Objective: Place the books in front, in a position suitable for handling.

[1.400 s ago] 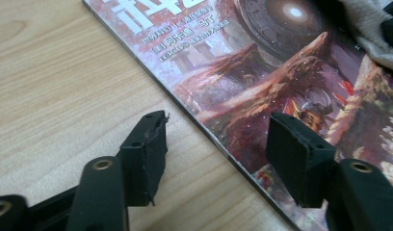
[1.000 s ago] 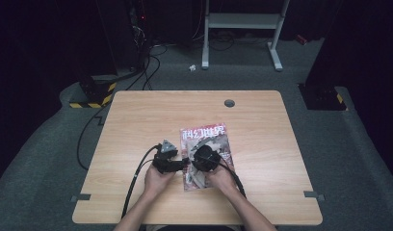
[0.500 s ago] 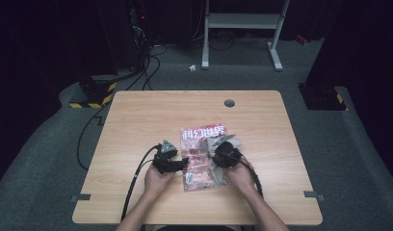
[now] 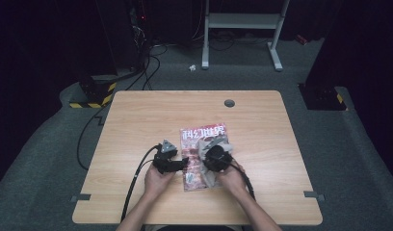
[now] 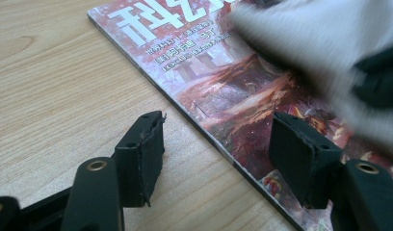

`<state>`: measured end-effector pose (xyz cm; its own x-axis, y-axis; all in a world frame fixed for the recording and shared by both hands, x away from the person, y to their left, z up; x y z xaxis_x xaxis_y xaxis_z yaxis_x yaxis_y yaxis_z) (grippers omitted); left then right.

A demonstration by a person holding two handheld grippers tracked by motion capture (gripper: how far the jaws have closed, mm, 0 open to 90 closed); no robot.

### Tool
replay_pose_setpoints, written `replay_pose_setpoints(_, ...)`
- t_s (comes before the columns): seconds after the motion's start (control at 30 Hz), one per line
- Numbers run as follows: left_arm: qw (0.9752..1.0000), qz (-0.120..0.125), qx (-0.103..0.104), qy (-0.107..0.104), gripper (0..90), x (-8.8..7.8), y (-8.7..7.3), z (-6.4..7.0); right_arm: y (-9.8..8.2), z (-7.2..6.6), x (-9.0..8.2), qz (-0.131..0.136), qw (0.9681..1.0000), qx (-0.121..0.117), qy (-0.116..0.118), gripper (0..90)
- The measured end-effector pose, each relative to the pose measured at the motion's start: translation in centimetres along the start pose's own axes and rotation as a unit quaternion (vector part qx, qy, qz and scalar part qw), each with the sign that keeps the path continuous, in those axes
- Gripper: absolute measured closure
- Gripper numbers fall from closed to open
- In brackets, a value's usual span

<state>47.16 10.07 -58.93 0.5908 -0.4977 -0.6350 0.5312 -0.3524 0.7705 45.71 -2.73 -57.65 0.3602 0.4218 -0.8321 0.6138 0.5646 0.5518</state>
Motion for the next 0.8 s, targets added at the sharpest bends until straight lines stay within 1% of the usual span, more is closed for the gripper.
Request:
replay_pose_setpoints(0.03,1.0000,0.000,0.000,0.000,37.1,0.0,0.0,0.0,0.6,-1.7,0.6,-0.001,0.9999,-0.012,0.012,80.3)
replay_pose_setpoints(0.1,1.0000,0.000,-0.001,0.000,37.1,0.0,0.0,0.0,1.6,-4.2,1.4,-0.002,0.9989,-0.040,0.023,80.3)
replay_pose_setpoints(0.13,1.0000,0.001,0.001,0.000,37.1,0.0,0.0,-0.1,1.8,-4.5,1.6,-0.001,0.9987,-0.048,0.019,80.4)
replay_pose_setpoints(0.17,1.0000,0.001,-0.001,0.000,37.5,0.0,0.0,-0.1,2.1,-4.9,1.7,-0.003,0.9978,-0.067,0.005,80.4)
replay_pose_setpoints(0.2,1.0000,0.001,0.000,0.000,37.5,0.0,0.0,-0.1,2.1,-5.0,1.7,-0.003,0.9975,-0.071,0.002,80.3)
replay_pose_setpoints(0.23,1.0000,0.001,0.000,0.001,37.5,0.0,0.0,-0.1,2.0,-4.9,1.7,0.000,0.9977,-0.068,0.008,80.2)
replay_pose_setpoints(0.27,1.0000,0.000,0.001,0.001,37.5,0.0,0.0,-0.1,1.8,-4.7,1.6,0.003,0.9979,-0.059,0.025,80.2)
replay_pose_setpoints(0.3,1.0000,0.000,0.001,0.001,37.5,0.0,0.0,-0.1,1.6,-4.4,1.5,0.003,0.9982,-0.045,0.040,80.1)
replay_pose_setpoints(0.33,1.0000,0.000,-0.001,0.001,37.5,0.0,0.0,0.0,1.4,-4.0,1.3,0.003,0.9983,-0.040,0.042,80.1)
replay_pose_setpoints(0.4,1.0000,0.000,0.000,0.001,37.5,0.0,0.0,0.0,0.7,-2.2,0.7,0.001,0.9992,-0.035,0.020,79.9)
replay_pose_setpoints(0.43,1.0000,0.000,0.000,0.001,37.5,0.0,0.0,0.0,0.3,-1.5,0.4,0.001,0.9995,-0.029,0.011,79.9)
replay_pose_setpoints(0.47,1.0000,0.001,-0.001,0.000,37.4,0.0,0.0,0.0,-0.1,-0.4,0.0,0.002,0.9998,-0.020,0.003,79.8)
replay_pose_setpoints(0.5,1.0000,0.000,-0.001,0.001,37.5,0.0,0.0,0.0,-0.6,0.7,-0.4,0.002,0.9999,-0.009,-0.007,79.8)
replay_pose_setpoints(0.53,1.0000,0.001,-0.001,0.001,37.4,0.0,0.0,0.0,-1.2,2.2,-0.9,0.003,0.9998,0.006,-0.016,79.8)
replay_pose_setpoints(0.57,1.0000,0.001,-0.001,0.001,37.4,0.0,0.0,0.0,-1.8,3.6,-1.5,0.003,0.9994,0.025,-0.025,79.8)
replay_pose_setpoints(0.6,1.0000,0.001,-0.001,0.001,37.4,0.0,0.0,0.0,-2.2,4.3,-1.8,0.001,0.9990,0.034,-0.030,79.8)
replay_pose_setpoints(0.67,1.0000,0.001,-0.001,0.001,37.4,0.0,0.0,0.0,-2.9,5.5,-2.4,-0.001,0.9980,0.051,-0.038,79.8)
replay_pose_setpoints(0.7,1.0000,0.001,-0.001,0.001,37.4,0.0,0.0,0.0,-3.0,5.7,-2.5,-0.001,0.9979,0.053,-0.038,79.8)
replay_pose_setpoints(0.73,1.0000,0.001,-0.001,0.001,37.4,0.0,0.0,0.0,-3.1,5.7,-2.6,-0.001,0.9977,0.053,-0.041,79.9)
replay_pose_setpoints(0.77,1.0000,0.001,-0.001,0.001,37.4,0.0,0.0,0.0,-3.0,5.5,-2.5,-0.004,0.9975,0.046,-0.053,80.1)
replay_pose_setpoints(0.8,1.0000,0.001,-0.001,0.001,37.4,0.0,0.0,0.0,-2.9,5.3,-2.4,-0.006,0.9975,0.039,-0.058,80.3)
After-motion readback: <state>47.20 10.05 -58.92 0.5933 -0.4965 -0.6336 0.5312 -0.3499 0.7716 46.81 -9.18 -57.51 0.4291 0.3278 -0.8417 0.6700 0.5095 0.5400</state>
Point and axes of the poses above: each handheld gripper's, and its own axes: x roughly forward along the jaws, y roughly out of its top, z roughly to its right, the point moved 10 cm from there along x, roughly forward along the jaws, and after that the axes turned 4 degrees about x, right-handed, at the moved point
